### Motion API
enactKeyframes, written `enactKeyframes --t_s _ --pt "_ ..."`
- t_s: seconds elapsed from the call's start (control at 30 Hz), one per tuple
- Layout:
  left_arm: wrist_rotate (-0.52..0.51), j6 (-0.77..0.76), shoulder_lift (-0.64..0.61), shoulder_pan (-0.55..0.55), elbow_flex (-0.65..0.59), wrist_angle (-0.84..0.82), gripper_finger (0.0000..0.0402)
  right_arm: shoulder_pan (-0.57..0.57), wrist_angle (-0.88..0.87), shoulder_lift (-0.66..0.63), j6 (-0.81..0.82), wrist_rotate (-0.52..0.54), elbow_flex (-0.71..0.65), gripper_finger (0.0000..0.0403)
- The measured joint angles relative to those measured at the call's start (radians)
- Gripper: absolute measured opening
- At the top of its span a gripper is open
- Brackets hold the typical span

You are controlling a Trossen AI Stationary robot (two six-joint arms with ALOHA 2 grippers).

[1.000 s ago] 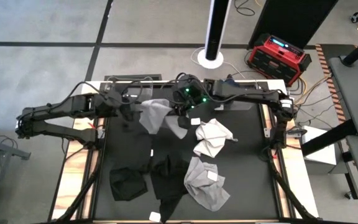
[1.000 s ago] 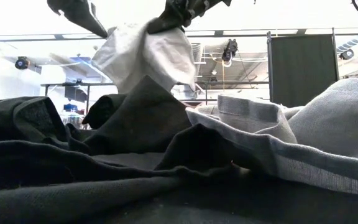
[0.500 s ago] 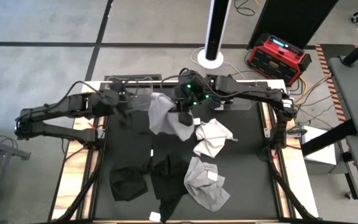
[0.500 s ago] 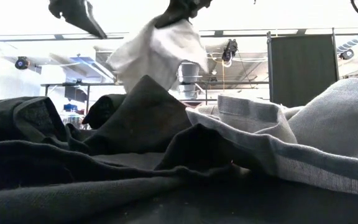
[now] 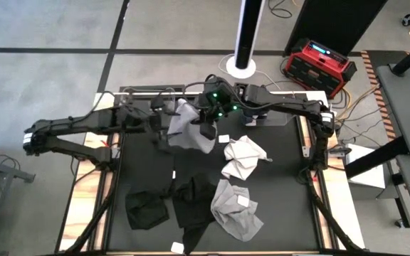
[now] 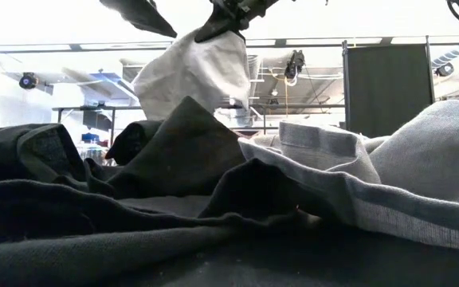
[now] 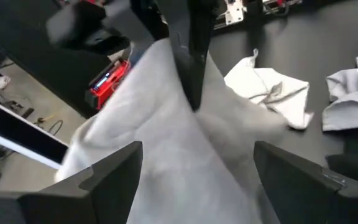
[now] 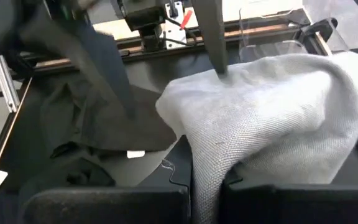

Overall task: Sort towels by color in basket
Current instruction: Put the top gray towel into the left transparent bin

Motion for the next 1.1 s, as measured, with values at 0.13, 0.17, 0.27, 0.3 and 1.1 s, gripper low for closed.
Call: enactKeyframes --t_s 0.13,0.17,0.27,0.3,1.1 --pt "-0.06 0.002 0.067 0.0 0.0 0.026 0.0292 0.0 0.013 0.0 -0.001 0.0 0.0 0.0009" --pt "-0.098 0.0 0.081 0.0 -0.001 0.032 0.0292 0.0 0.017 0.0 -0.004 0.0 0.0 0.0009" --pt "-0.189 0.01 0.115 0.001 0.0 0.036 0.0282 0.0 0.017 0.0 -0.02 0.0 0.0 0.0009" --pt "-0.191 0.015 0.123 0.001 -0.001 0.036 0.0276 0.002 0.017 0.0 -0.026 0.0 0.0 0.0009" --pt "-0.118 -0.031 0.054 0.054 0.112 -0.212 0.0 -0.042 0.023 -0.007 -0.096 0.087 0.03 0.0068"
